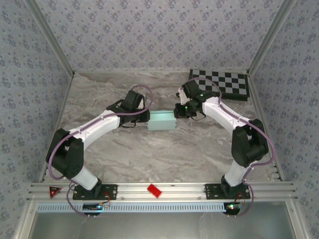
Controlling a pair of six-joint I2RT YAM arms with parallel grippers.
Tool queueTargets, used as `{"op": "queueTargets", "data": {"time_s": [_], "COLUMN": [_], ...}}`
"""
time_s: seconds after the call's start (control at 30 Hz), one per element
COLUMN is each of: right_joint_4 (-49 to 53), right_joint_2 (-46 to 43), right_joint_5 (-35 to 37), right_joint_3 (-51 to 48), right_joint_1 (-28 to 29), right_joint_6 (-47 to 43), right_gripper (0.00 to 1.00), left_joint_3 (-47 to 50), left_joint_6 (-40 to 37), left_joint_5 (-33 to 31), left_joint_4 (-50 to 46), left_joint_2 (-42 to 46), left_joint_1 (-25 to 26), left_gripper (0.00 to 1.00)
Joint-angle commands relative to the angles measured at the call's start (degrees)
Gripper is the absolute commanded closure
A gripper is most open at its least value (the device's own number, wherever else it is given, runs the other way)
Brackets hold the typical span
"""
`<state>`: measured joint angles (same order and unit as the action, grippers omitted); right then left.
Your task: Fold the paper box
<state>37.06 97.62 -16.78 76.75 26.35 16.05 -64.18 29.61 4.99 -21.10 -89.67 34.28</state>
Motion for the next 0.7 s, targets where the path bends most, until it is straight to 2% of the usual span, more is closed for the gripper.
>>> {"op": "queueTargets", "data": {"time_s": [0.0, 0.67], "right_joint_4": [1.8, 1.79], "right_joint_2": [0.91, -0.24], "right_joint_5": [-0.19, 1.9], "right_joint_3": [-1.73, -3.87], "right_joint_1": [1.11, 2.5], "right_joint_6": [-0.45, -0.54], "right_gripper": [0.91, 0.94], "left_joint_3": [1.62, 4.02], "left_joint_6": [-0.43, -0.34], "left_joint_5": [1.61, -2.13], "left_joint_4": [-1.32, -2.71], "left_joint_2": [-0.05, 0.81], "left_joint_1": [1.15, 2.87], "left_gripper": [0.89, 0.91]}}
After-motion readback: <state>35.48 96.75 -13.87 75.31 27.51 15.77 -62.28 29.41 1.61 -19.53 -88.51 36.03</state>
